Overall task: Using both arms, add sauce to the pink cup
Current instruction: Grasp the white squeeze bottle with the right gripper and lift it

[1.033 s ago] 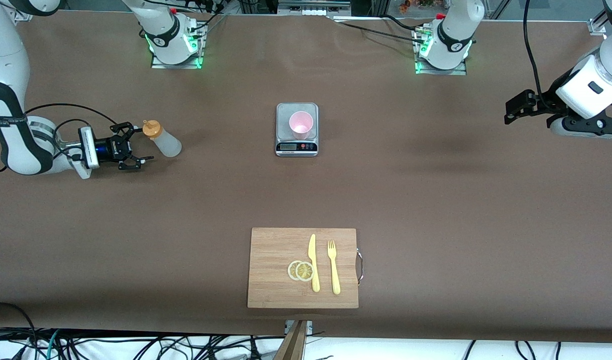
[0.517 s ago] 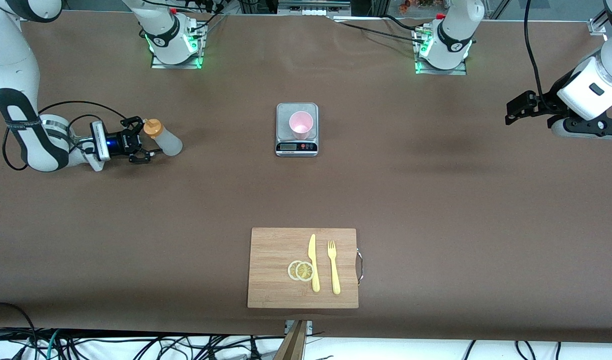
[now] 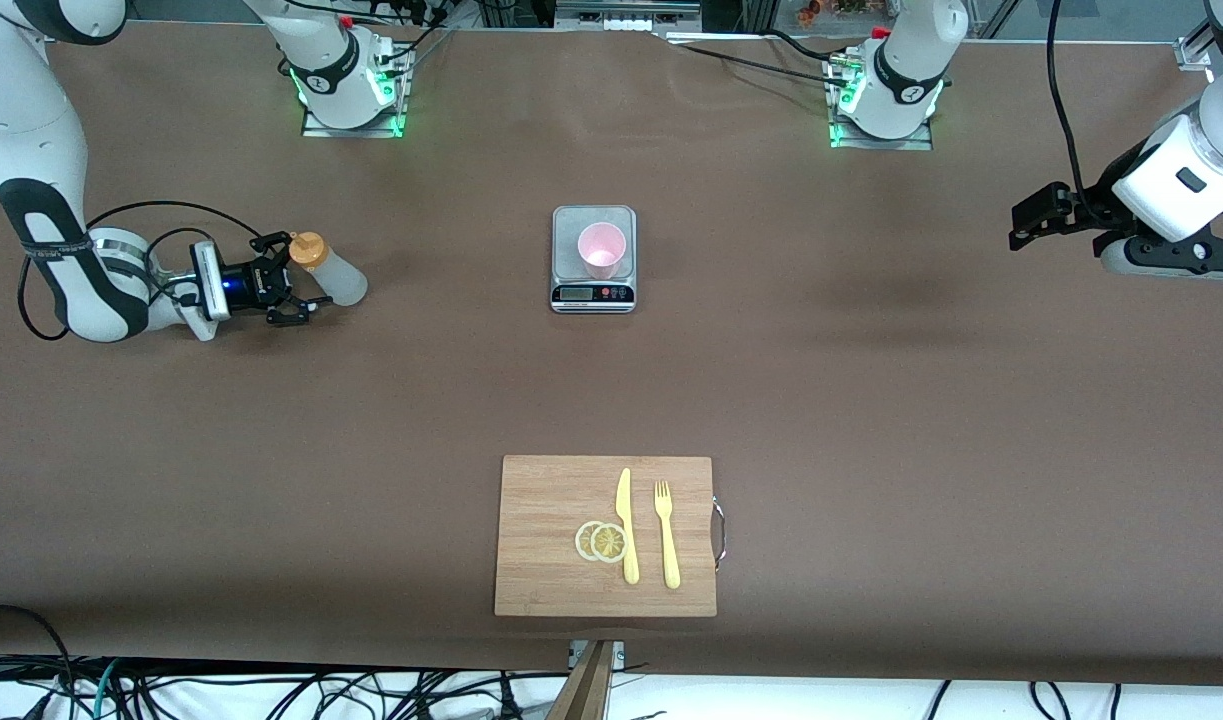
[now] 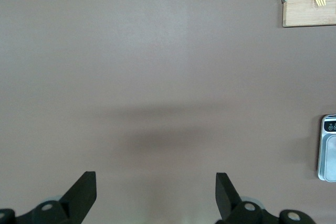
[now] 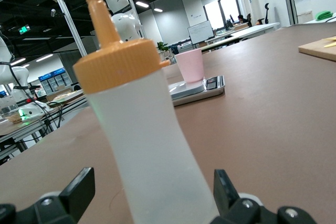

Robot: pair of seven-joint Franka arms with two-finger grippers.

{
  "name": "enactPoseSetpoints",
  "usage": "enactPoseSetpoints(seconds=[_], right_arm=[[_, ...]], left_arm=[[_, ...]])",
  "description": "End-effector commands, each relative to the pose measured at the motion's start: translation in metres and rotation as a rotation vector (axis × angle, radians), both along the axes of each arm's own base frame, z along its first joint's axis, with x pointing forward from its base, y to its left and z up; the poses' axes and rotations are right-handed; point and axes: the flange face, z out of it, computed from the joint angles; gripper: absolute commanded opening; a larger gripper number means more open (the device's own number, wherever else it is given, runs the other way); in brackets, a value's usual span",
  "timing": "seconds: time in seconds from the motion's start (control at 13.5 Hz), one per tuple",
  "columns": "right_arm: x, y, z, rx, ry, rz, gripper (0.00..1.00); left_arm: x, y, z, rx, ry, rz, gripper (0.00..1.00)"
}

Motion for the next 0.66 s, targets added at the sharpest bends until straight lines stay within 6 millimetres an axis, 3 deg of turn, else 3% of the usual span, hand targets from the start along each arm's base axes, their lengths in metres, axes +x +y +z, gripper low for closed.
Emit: enactPoseSetpoints(seconds=[0.0, 0.37, 0.59], right_arm=[[0.006, 0.013, 0.009, 0.025, -0.031, -0.015, 1.00], [0.010, 0.025, 0.009, 0.033, -0.038, -0.010, 0.98], [0.016, 0.039, 0.012, 0.053, -0.049, -0.010, 0.78]], left_arm=[[-0.001, 0.000, -0.001, -0.002, 0.000, -0.016, 1.00], [-0.001, 0.001, -0.001, 0.004, -0.001, -0.017, 1.00], [-0.001, 0.002, 0.000, 0.041, -0.005, -0.005, 1.00]])
